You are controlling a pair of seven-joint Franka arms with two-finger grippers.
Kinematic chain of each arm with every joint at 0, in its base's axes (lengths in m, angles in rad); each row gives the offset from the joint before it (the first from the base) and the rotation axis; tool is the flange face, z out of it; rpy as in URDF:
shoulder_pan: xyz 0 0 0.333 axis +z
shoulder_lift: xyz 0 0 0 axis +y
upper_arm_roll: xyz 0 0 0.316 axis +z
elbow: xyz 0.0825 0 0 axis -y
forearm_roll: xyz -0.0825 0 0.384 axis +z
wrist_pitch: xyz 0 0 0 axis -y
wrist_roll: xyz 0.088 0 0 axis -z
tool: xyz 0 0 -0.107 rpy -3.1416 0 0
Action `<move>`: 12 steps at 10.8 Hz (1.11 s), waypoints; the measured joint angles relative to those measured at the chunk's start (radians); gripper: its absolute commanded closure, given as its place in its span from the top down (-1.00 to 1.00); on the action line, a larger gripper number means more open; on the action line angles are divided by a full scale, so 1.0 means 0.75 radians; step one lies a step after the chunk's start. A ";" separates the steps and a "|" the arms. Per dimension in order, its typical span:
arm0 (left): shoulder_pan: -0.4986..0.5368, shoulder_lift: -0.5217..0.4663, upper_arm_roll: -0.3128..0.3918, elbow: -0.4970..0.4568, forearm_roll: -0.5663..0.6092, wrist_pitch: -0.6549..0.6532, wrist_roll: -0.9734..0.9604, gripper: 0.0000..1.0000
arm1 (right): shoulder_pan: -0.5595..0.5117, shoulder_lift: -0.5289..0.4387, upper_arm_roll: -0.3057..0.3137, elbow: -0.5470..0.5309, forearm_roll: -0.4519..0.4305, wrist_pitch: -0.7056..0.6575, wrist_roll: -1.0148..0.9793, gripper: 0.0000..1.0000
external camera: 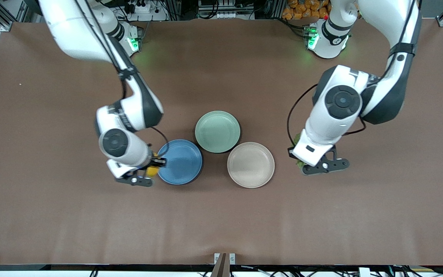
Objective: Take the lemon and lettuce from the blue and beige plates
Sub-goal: 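Lift the lettuce and lemon off the plates, carrying each outward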
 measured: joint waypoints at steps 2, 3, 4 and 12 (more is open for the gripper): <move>0.060 0.000 0.000 -0.001 0.000 -0.028 0.118 -1.00 | -0.079 -0.047 -0.002 0.000 0.000 -0.080 -0.118 -0.31; 0.095 0.000 0.000 -0.003 -0.001 -0.032 0.184 -1.00 | -0.111 -0.063 -0.003 0.000 0.000 -0.111 -0.176 -0.31; 0.136 0.000 0.001 -0.004 -0.007 -0.035 0.257 -1.00 | -0.144 -0.074 -0.005 0.000 -0.002 -0.144 -0.240 -0.31; 0.363 0.054 0.002 -0.036 -0.017 -0.045 0.643 0.83 | -0.363 -0.124 -0.008 -0.026 -0.085 -0.206 -0.481 -0.31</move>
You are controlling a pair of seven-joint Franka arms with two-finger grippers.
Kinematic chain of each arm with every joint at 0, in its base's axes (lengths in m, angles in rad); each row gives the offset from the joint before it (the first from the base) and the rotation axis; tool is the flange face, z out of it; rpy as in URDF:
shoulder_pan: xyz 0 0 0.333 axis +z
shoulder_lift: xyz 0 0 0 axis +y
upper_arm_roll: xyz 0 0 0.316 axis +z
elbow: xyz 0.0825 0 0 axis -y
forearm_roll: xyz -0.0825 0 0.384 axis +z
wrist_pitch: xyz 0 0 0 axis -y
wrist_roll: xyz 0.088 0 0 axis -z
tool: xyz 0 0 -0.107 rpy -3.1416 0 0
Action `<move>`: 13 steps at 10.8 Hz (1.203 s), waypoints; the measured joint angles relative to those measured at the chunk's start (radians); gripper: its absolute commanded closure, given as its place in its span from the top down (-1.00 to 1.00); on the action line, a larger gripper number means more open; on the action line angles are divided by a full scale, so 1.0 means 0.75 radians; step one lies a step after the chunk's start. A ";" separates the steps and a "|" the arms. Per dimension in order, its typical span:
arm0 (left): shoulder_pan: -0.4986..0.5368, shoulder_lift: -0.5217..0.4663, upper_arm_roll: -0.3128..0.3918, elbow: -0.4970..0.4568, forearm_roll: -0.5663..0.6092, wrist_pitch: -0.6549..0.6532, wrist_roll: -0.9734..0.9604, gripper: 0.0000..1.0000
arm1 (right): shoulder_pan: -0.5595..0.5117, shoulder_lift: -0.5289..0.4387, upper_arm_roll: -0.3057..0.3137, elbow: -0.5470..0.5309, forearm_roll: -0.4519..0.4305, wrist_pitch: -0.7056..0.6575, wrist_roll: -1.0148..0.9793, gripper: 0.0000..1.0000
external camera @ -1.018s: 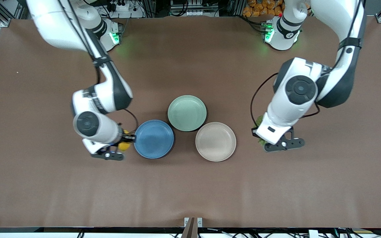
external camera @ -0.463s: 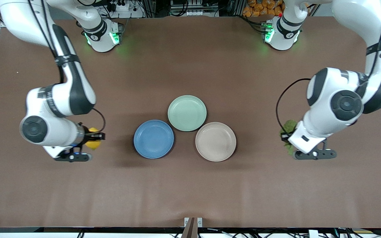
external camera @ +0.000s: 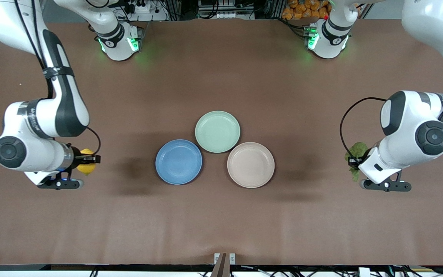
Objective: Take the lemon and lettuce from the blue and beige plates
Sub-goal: 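Lift the lettuce and lemon off the plates, carrying each outward, then lower and release the lettuce and lemon onto the bare table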
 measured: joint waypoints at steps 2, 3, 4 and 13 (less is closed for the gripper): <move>-0.004 0.007 -0.005 0.000 0.000 0.000 0.010 1.00 | -0.054 0.000 0.000 -0.003 0.000 0.000 -0.073 -0.31; -0.007 0.007 -0.007 0.001 0.000 0.000 0.013 1.00 | -0.071 -0.001 0.000 -0.011 0.000 0.001 -0.098 -0.31; -0.007 0.007 -0.009 0.002 -0.011 0.002 0.013 1.00 | -0.076 -0.006 -0.002 -0.035 0.000 0.026 -0.106 -0.31; -0.014 -0.233 -0.035 -0.383 -0.111 0.240 -0.154 1.00 | -0.072 -0.118 -0.054 -0.808 -0.001 0.975 -0.152 -0.31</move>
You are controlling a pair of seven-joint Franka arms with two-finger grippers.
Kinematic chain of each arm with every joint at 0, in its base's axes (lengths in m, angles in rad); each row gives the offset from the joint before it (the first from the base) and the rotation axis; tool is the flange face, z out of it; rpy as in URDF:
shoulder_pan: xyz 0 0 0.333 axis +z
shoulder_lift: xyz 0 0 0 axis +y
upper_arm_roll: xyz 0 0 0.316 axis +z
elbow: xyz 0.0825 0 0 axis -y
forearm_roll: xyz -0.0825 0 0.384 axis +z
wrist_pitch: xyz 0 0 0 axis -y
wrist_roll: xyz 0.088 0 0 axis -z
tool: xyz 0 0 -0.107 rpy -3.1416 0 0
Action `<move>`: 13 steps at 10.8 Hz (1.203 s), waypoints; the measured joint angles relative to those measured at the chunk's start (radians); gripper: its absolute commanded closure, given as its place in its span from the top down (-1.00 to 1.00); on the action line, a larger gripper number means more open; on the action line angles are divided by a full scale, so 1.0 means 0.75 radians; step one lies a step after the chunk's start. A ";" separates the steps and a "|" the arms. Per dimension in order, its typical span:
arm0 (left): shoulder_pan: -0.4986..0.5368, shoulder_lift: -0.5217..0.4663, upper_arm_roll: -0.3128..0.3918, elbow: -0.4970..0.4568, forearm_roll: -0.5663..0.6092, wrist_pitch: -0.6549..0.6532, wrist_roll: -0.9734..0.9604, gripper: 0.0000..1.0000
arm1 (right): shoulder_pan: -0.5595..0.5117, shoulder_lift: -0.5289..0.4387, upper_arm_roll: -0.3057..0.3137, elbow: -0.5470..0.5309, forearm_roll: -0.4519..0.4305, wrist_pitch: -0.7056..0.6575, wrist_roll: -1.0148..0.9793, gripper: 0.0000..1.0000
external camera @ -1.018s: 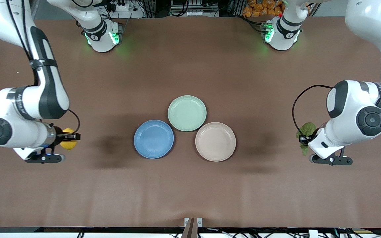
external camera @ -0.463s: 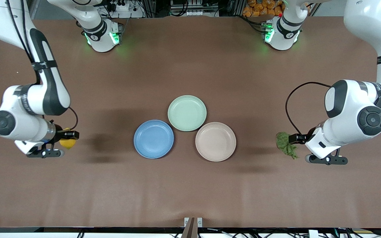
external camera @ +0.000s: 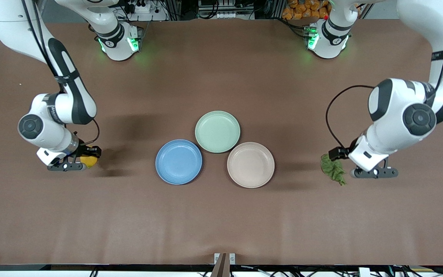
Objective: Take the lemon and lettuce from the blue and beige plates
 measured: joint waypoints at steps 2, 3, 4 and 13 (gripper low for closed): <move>-0.001 -0.098 -0.012 -0.116 0.000 0.010 -0.052 1.00 | 0.001 0.022 0.001 -0.073 0.000 0.131 0.000 -0.31; -0.002 -0.143 -0.026 -0.156 0.000 0.012 -0.067 1.00 | 0.002 0.039 0.001 -0.083 0.000 0.167 0.000 -0.30; -0.002 -0.186 -0.036 -0.187 0.000 0.013 -0.077 1.00 | 0.002 0.064 0.001 -0.087 0.000 0.208 0.000 -0.28; 0.023 -0.398 -0.005 -0.291 0.000 0.033 -0.050 1.00 | 0.005 0.014 0.001 0.099 0.000 -0.147 0.000 1.00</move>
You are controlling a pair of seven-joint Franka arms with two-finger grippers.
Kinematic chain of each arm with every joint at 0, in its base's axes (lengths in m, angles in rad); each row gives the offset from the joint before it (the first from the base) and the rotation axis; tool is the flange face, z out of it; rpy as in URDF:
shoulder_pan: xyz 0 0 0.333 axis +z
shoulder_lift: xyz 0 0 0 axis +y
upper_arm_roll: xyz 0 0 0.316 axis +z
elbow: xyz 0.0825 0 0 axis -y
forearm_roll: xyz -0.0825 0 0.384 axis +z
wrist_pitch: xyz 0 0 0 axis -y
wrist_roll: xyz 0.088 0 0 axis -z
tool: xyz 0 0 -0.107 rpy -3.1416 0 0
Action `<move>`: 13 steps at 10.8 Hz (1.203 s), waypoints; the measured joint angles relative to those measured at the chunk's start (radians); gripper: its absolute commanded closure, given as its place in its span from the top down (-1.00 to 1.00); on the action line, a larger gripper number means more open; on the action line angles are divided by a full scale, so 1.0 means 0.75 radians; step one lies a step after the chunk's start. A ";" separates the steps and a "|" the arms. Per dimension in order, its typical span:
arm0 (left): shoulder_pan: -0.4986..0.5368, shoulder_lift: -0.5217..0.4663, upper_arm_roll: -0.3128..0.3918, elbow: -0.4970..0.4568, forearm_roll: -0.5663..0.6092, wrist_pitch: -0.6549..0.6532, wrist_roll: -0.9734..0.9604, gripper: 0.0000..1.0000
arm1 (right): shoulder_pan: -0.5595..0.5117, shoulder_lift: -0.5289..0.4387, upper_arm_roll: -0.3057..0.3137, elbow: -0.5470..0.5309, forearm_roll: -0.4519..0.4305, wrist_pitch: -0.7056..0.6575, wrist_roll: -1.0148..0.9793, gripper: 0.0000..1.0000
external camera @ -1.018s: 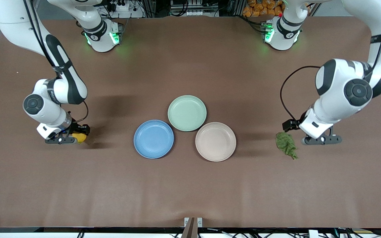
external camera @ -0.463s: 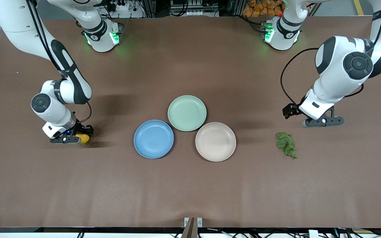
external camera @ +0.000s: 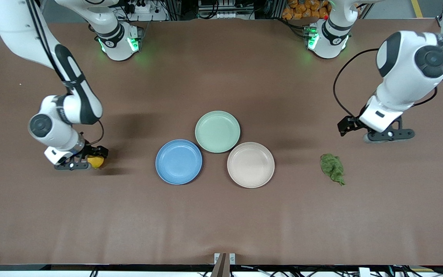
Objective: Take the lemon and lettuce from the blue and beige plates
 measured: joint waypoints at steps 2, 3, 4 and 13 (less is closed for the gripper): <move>-0.020 -0.032 0.007 0.052 0.000 0.006 0.000 1.00 | 0.019 -0.077 0.001 0.153 0.001 -0.248 0.000 1.00; -0.034 -0.039 0.006 0.093 0.000 0.001 -0.001 1.00 | 0.034 -0.110 0.002 0.188 0.001 -0.292 0.000 1.00; -0.042 -0.043 0.006 0.133 0.000 -0.027 -0.002 1.00 | 0.055 -0.134 0.002 0.200 0.001 -0.300 0.000 1.00; -0.045 -0.048 0.009 0.542 -0.048 -0.657 0.042 1.00 | 0.084 -0.443 -0.007 0.273 0.001 -0.686 0.001 1.00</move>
